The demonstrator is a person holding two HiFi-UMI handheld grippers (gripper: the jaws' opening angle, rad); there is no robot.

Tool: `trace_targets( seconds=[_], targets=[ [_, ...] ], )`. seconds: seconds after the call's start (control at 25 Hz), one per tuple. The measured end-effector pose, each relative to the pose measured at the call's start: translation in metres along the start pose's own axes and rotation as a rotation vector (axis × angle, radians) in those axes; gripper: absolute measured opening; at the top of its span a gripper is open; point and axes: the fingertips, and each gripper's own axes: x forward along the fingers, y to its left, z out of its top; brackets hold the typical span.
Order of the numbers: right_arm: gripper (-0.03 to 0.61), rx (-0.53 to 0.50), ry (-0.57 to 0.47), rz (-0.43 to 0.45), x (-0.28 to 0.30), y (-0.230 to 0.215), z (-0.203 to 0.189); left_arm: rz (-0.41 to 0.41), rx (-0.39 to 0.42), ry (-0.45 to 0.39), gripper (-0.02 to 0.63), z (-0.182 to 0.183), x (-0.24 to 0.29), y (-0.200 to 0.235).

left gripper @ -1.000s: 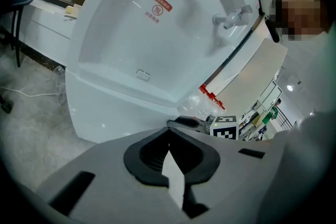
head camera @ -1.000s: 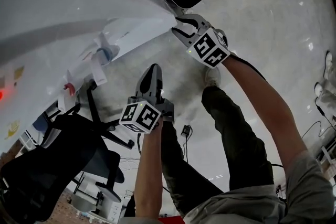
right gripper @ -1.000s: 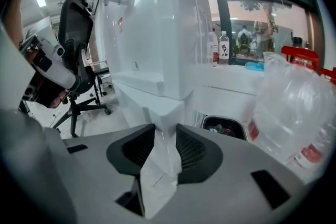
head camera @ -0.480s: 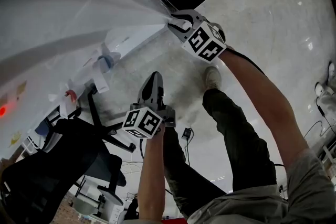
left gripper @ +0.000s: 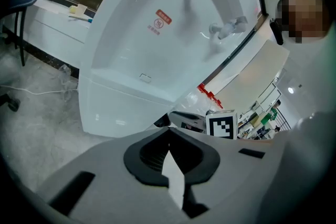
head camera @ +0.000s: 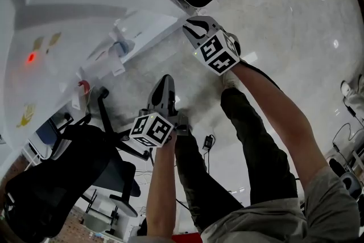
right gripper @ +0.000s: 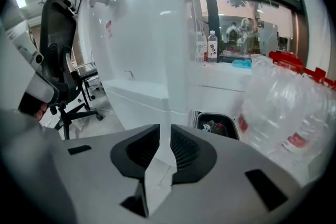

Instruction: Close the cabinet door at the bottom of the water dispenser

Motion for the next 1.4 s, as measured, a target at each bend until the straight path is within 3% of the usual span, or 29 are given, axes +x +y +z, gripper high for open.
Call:
trace_targets(
  seconds=[0.36,0.68,0.96,1.08,1.4],
  targets=[
    [0.023,0.079,-0.119,-0.072,-0.082,0.048,0.045,-0.041,0.002,0.040,0.008,0.014,-0.054,-0.037],
    [0.011,0.220,-0.199,-0.105,-0.157,0.099,0.096,-0.087,0.113,0.069,0.008,0.050,-0.111,-0.080],
    [0.009,0.339,-0.335,-0.199,-0.248,0.117,0.163,-0.124,0.341,0.086,0.008,0.090,-0.163,-0.144],
    [0.009,0.377,-0.407,-0.229,-0.290,0.126,0.199,-0.149,0.404,0.062,0.008,0.113,-0.189,-0.179],
    [0.009,0.431,-0.521,-0.201,-0.384,0.172,0.282,-0.133,0.649,-0.006,0.008,0.167,-0.266,-0.263]
  ],
)
